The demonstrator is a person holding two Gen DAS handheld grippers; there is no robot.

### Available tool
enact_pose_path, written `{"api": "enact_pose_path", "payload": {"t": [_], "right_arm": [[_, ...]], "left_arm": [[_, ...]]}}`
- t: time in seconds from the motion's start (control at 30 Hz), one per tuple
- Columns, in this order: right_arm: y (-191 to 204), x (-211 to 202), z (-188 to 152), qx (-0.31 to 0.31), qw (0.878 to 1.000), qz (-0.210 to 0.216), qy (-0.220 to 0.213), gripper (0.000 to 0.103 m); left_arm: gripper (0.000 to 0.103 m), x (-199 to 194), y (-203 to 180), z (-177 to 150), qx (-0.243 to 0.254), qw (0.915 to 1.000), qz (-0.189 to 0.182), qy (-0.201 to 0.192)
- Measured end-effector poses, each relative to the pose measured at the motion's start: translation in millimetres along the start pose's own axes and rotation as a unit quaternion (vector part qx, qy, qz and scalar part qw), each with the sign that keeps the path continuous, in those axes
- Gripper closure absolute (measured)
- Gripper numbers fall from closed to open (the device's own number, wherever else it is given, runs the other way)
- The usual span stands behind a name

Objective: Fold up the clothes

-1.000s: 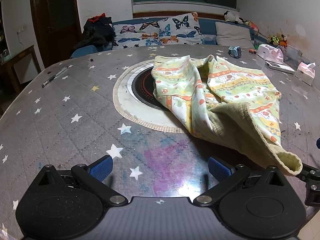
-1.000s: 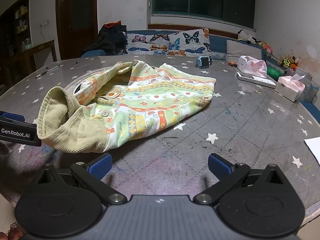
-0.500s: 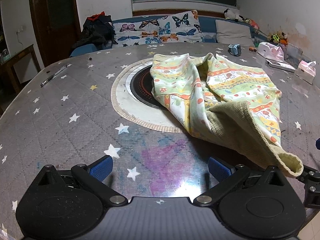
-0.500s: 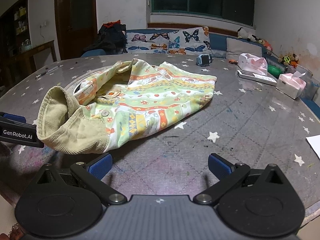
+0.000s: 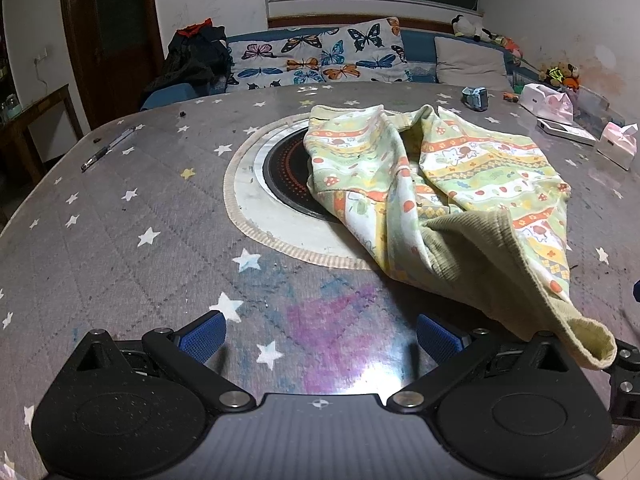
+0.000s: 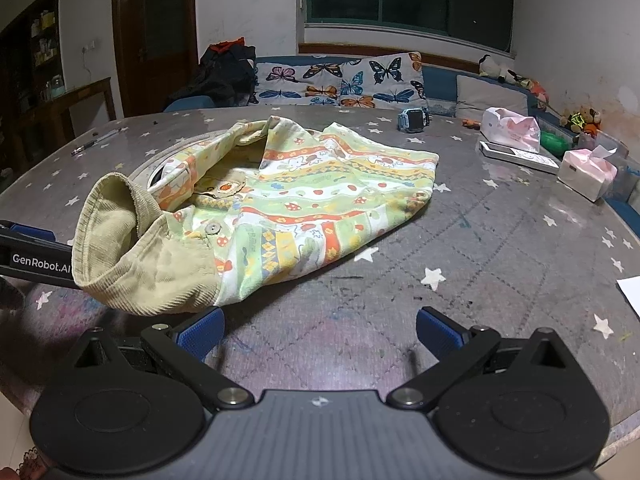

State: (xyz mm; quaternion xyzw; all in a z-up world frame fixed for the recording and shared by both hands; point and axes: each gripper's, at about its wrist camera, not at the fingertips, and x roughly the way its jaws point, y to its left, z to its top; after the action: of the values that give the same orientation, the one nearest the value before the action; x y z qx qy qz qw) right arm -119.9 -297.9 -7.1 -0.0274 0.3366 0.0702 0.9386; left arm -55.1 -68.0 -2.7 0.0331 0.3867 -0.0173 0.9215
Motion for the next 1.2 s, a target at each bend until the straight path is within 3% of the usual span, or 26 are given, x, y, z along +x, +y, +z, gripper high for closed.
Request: {"api": "enact_pose_path", "payload": {"t": [0.67,0.97,1.2], "right_arm": [[-5,5,9,0.004,1.0,0.002,0.0,0.0],[-15,3,21,0.014,1.0,0.013,-0.008,0.0],[-23,14,40,0.016,1.0,0.015,-0.013,0.0]], "left_arm": [[0.0,8,4,17,0.001,1.0,0.003,-0.002],[0.0,3,20,38,-0.008,0.9997,0.009,-0.023],[0.0,9,20,65,-0.01,0.9993,-0.008,-0.036]]}}
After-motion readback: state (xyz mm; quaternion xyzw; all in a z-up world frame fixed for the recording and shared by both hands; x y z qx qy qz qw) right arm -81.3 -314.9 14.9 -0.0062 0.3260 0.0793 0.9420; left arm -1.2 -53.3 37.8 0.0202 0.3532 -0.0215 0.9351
